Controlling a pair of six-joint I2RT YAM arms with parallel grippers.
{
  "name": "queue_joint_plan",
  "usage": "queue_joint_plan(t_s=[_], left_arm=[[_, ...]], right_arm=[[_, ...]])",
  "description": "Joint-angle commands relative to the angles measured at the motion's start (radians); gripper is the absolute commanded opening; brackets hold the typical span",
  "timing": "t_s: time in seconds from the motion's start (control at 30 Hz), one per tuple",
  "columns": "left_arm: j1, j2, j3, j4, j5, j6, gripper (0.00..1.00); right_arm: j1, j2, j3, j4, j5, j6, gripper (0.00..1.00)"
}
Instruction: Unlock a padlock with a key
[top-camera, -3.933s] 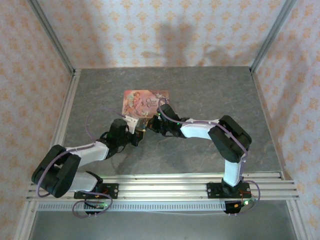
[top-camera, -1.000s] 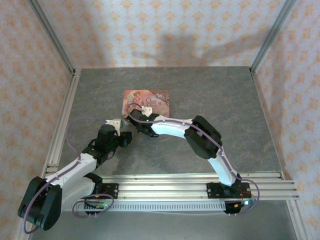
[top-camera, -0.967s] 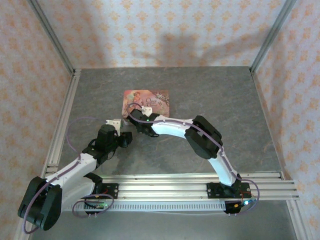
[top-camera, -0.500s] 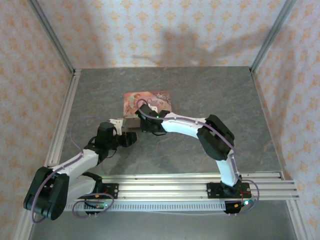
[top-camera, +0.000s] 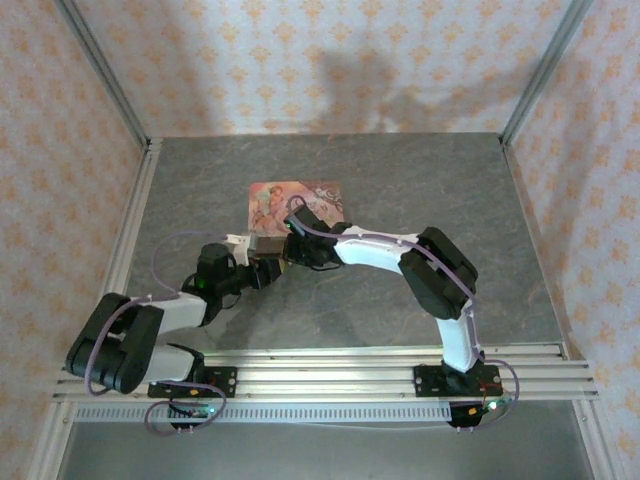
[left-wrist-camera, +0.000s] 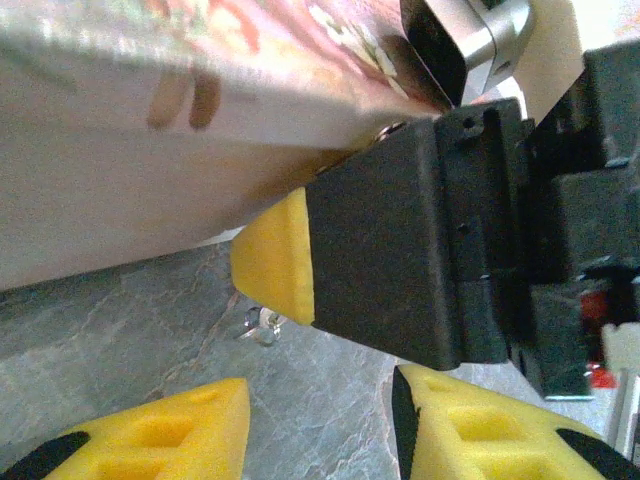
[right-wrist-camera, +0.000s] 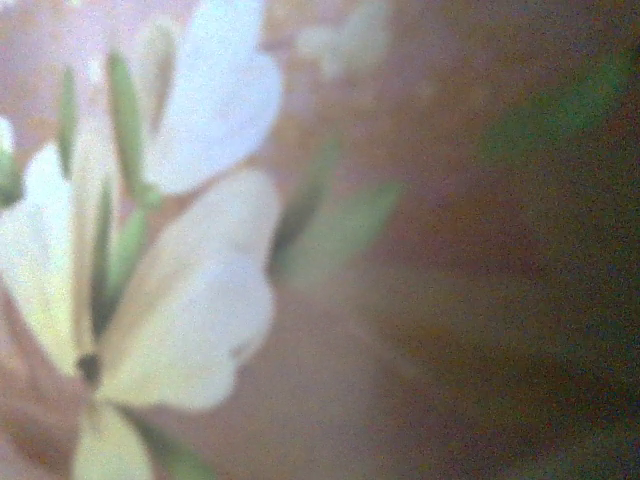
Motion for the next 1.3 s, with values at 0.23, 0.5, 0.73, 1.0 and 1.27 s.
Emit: queue_joint_plan(t_s=[0.23,0.5,0.73,1.0,1.27], left_arm=[[0.040,0.092,-0.035,0.287,0.068,-0.024,0.42],[0.074,0.184,-0.032,0.391,0.097,-0.076,0.38],[0.074,0.262,-0.013,0.487,0.113,-0.128,0.36],[0.074,0.299,0.018,0.521,0.130,-0.147,0.31],[0.074,0.317,0.027,0.548,0.139,-0.152,0.21]], right_arm=[[-0.023,-0.045,-0.022,0.096,-0.175,0.095,0.00],[-0.029,-0.036,-0.030,0.130,-0.218,0.125,0.00],[-0.034,-0.032,-0.023,0.138,-0.247,0.140,0.00],[-0.034,-0.024,-0.021,0.137,-0.266,0.151,0.00],[-0.034,-0.016,-0.027,0.177,-0.304,0.194,0.00]])
